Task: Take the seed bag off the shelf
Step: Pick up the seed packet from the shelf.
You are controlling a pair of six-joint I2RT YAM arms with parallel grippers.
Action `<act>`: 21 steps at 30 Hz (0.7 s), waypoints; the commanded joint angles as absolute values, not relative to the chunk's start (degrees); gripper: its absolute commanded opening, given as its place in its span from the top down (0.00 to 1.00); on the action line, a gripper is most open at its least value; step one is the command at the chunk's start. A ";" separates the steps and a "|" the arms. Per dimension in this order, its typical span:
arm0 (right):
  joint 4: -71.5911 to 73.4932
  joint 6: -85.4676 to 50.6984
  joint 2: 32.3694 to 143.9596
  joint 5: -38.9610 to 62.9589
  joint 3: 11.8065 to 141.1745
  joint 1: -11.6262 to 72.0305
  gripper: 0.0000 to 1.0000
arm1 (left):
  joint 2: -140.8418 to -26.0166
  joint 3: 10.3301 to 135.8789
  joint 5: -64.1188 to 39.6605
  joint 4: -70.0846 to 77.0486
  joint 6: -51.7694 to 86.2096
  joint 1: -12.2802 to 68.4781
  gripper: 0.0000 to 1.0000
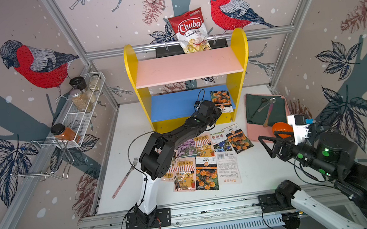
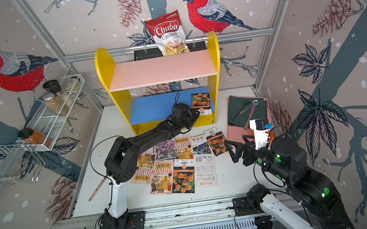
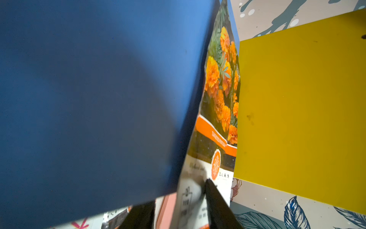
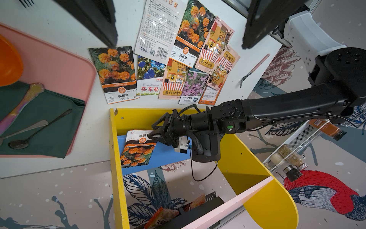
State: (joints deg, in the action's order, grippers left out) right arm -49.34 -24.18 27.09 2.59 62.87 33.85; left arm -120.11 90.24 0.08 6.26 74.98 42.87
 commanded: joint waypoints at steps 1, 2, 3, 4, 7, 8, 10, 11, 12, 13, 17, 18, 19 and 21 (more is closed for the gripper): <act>-46.40 -24.52 26.98 2.11 62.92 33.93 0.00 | -118.88 88.96 0.53 9.19 74.64 43.06 0.61; -46.43 -24.57 26.98 2.11 62.88 33.93 0.00 | -118.51 88.17 0.45 9.84 74.85 43.14 0.62; -46.52 -24.55 26.95 2.11 63.02 33.92 0.00 | -118.23 87.54 0.45 10.30 75.01 43.23 0.62; -46.58 -24.52 26.90 2.03 63.02 33.93 0.00 | -117.82 86.93 0.57 10.68 75.13 43.32 0.63; -46.60 -24.55 26.88 2.08 62.95 33.93 0.00 | -116.54 84.85 0.66 11.97 75.45 43.51 0.66; -46.51 -24.57 26.89 2.08 62.86 33.90 0.00 | -116.14 84.18 0.62 12.42 75.51 43.55 0.67; -46.26 -24.52 26.90 2.11 62.62 33.93 0.00 | -115.50 83.32 0.75 12.88 75.66 43.63 0.69; -46.21 -24.62 26.89 2.20 62.53 33.93 0.00 | -115.11 82.88 0.75 13.24 75.68 43.68 0.69; -46.06 -24.61 26.98 2.25 62.49 33.92 0.00 | -114.76 82.54 0.62 13.45 75.61 43.68 0.70; -45.98 -24.61 26.98 2.28 62.40 33.93 0.00 | -114.46 82.25 0.53 13.81 75.61 43.68 0.72; -45.87 -24.61 27.13 2.29 62.31 33.91 0.00 | -113.08 80.44 0.69 15.58 75.67 43.77 0.79; -45.77 -24.61 27.08 2.29 62.25 33.93 0.00 | -112.82 80.05 0.70 16.11 75.61 43.77 0.80; -45.78 -24.61 27.11 2.36 62.23 33.93 0.00 | -112.60 79.57 0.77 16.67 75.61 43.77 0.82; -45.83 -24.65 27.23 2.29 62.29 33.93 0.00 | -112.29 78.96 0.62 17.34 75.84 43.77 0.88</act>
State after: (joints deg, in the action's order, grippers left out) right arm -47.94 -24.21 27.00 2.61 62.33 33.85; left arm -113.12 79.64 0.16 14.06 76.05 43.75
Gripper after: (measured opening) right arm 0.996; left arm 0.128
